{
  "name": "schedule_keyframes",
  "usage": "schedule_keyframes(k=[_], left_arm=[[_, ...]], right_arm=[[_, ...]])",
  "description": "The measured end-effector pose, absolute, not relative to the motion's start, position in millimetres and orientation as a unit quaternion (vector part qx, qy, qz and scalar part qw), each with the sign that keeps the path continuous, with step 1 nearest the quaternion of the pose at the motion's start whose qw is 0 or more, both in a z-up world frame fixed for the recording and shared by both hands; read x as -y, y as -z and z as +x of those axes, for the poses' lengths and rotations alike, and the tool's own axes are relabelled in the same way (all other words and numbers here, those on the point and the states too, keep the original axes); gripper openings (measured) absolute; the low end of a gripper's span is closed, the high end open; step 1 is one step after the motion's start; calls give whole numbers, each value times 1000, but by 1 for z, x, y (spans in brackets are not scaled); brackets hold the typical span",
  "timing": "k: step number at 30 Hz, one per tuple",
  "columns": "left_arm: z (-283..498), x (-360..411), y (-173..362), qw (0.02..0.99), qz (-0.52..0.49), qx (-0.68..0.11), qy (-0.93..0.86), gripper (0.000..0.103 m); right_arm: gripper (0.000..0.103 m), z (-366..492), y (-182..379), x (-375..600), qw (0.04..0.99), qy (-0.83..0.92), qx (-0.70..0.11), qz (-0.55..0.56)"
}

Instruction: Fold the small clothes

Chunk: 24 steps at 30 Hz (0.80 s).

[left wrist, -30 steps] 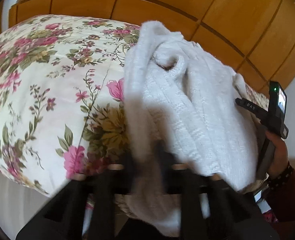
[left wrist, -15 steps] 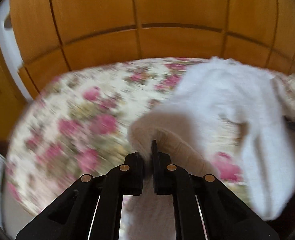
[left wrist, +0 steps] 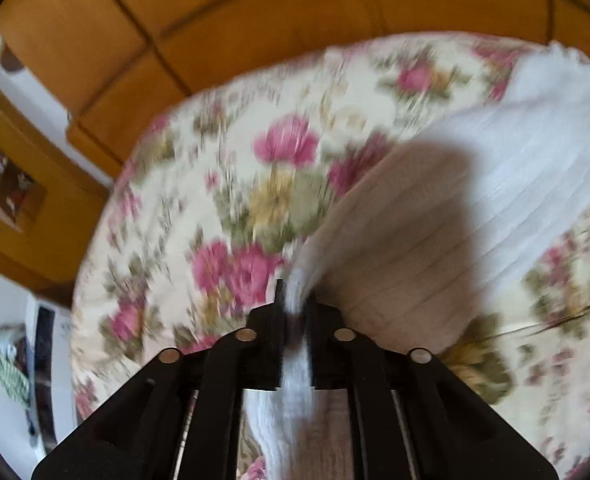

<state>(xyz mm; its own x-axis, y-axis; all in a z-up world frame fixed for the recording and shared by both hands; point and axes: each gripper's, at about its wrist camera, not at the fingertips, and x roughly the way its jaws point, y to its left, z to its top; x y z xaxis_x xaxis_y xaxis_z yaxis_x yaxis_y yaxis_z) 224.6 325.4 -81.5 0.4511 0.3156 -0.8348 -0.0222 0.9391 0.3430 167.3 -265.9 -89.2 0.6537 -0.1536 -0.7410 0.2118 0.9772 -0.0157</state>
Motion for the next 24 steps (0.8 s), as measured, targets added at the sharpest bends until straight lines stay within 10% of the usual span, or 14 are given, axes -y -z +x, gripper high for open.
schedule_keyframes(k=[5,10,14,18,24], left_arm=[[193,-380,67,879,1,-464,-111,80],[142,-433,63,881,-180,-426,-103,80],[113,-420,83,866,-237,-438,-44,75],[111,-386,95,873,-168,-454,-55,13],[125,-419,55,875,-106,-454,-132,6]], right_arm=[[101,167,90,266,909,99,-403,39],[101,167,89,264,909,101,-403,38],[101,167,89,264,909,100,-403,38],[101,167,90,264,909,100,-403,38],[101,166,89,265,909,98,-403,43]])
